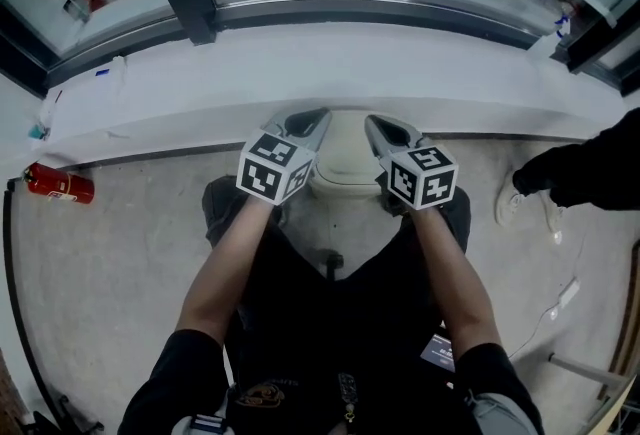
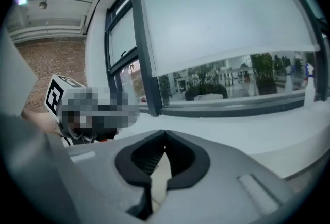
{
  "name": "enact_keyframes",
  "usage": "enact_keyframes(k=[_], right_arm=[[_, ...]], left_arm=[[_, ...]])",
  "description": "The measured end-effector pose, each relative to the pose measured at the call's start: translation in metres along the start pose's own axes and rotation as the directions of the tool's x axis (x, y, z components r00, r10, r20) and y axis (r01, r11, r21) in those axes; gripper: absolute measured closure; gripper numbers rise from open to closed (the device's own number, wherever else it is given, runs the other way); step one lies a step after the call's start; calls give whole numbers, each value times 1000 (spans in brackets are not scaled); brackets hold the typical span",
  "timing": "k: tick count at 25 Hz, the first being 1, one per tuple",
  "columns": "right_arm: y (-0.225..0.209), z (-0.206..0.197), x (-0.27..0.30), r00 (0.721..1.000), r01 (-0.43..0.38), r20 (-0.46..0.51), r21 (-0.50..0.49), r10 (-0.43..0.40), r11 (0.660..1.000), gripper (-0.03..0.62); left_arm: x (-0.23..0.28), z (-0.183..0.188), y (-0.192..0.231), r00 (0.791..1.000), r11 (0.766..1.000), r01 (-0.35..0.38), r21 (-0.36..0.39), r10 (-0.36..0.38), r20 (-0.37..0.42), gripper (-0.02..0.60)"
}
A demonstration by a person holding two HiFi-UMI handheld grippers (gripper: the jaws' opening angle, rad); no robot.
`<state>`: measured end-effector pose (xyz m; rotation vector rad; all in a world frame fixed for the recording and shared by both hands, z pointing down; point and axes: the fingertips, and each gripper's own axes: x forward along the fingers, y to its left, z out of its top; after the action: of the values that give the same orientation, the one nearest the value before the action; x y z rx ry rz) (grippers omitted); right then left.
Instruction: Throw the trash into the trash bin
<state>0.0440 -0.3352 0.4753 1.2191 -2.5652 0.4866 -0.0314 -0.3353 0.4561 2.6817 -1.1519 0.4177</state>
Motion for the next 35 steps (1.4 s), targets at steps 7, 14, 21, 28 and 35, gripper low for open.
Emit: enact_keyframes(k=[7, 14, 21, 28, 35], right_arm=[[14, 43, -56, 989, 0, 148, -81, 12, 997, 591], [34, 60, -117, 970, 3, 241, -99, 21, 995, 591], [55, 68, -168, 959, 15, 281, -126, 21, 992, 591], [85, 75, -211, 947, 21, 318, -165, 33, 986, 591], [112, 89, -253, 926, 25, 375, -195, 51, 980, 591]], left_arm=[[-18, 44, -43, 995, 1000, 9, 28, -12, 98, 575], [-44, 71, -95, 983, 999, 32, 43, -39, 177, 575], [-76, 90, -140, 972, 997, 47, 62, -60, 229, 575], [-112, 106, -179, 958, 995, 55, 85, -76, 277, 575], [-145, 122, -215, 942, 992, 68, 103, -98, 322, 575]])
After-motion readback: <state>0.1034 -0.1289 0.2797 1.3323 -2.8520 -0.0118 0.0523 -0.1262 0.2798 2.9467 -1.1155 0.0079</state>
